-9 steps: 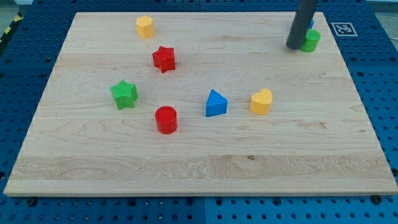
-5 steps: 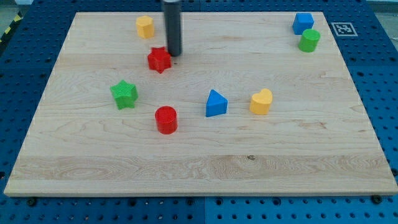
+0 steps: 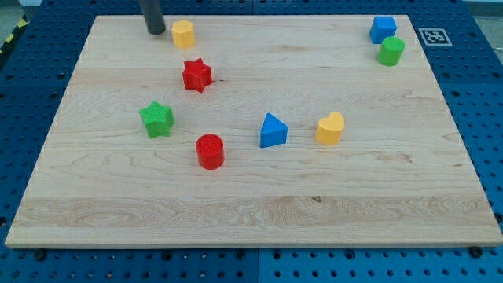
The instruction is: Slide the yellow hexagon to the line of blocks
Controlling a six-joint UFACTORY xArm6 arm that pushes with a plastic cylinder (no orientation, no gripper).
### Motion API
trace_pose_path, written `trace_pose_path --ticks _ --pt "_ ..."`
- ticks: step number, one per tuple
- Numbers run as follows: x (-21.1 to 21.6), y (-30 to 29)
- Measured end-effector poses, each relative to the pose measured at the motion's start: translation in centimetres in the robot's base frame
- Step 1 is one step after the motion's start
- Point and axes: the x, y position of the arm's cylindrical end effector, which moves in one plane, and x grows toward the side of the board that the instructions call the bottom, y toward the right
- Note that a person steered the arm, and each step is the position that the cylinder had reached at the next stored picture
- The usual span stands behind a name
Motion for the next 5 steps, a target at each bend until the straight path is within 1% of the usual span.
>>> trace_pose_path --ticks 2,5 --pt "0.6 5.0" --pt "4.9 5.2"
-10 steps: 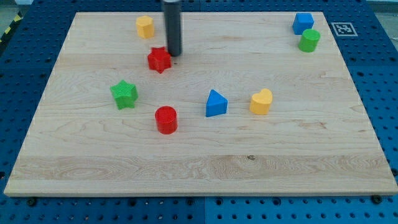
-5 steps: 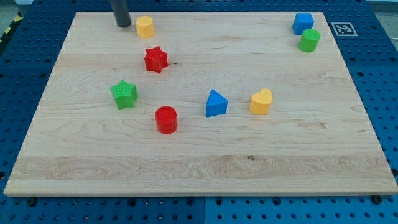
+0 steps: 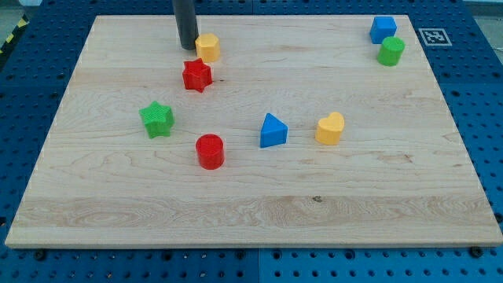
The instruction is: Slide the yellow hexagon to the line of blocks
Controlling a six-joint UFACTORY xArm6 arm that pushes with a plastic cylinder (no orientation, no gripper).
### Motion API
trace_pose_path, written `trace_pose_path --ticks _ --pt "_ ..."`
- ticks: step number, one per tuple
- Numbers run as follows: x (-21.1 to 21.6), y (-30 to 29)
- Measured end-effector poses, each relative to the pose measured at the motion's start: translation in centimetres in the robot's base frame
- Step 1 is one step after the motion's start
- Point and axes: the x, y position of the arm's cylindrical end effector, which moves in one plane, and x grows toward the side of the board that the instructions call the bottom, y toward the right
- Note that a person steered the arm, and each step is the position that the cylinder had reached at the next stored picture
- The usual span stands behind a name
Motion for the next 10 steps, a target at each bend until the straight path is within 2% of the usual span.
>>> trace_pose_path --ticks 2,4,5,7,9,10 --pt "0.5 2.1" --pt "0.8 7.8" --pt "4.5 10.9" --pt "5.9 18.6" --pt "5.4 17.3" --pt "3.2 17.0"
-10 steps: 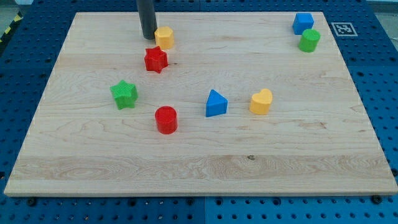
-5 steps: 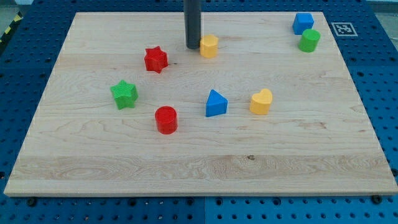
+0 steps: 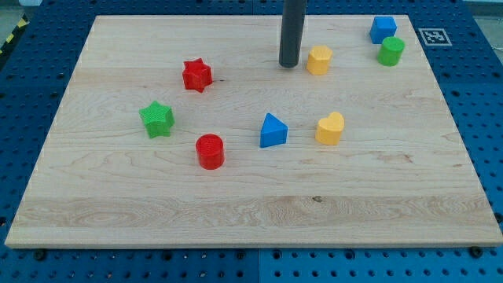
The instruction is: Slide the yellow hexagon to the line of blocks
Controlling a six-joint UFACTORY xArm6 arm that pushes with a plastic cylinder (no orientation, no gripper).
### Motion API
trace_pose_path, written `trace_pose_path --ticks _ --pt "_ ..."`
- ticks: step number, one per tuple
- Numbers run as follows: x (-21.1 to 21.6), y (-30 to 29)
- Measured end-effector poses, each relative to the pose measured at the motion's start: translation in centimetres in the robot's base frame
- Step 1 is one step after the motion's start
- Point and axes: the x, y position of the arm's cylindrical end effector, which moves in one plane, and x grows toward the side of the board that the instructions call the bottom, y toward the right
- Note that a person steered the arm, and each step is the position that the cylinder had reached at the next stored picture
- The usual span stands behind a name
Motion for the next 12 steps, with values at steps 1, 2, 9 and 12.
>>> trace_pose_path --ticks 1,2,9,12 --pt "-0.3 0.8" --pt "-0.3 3.2" --pt "4.0 12.0" --pt "4.5 13.9"
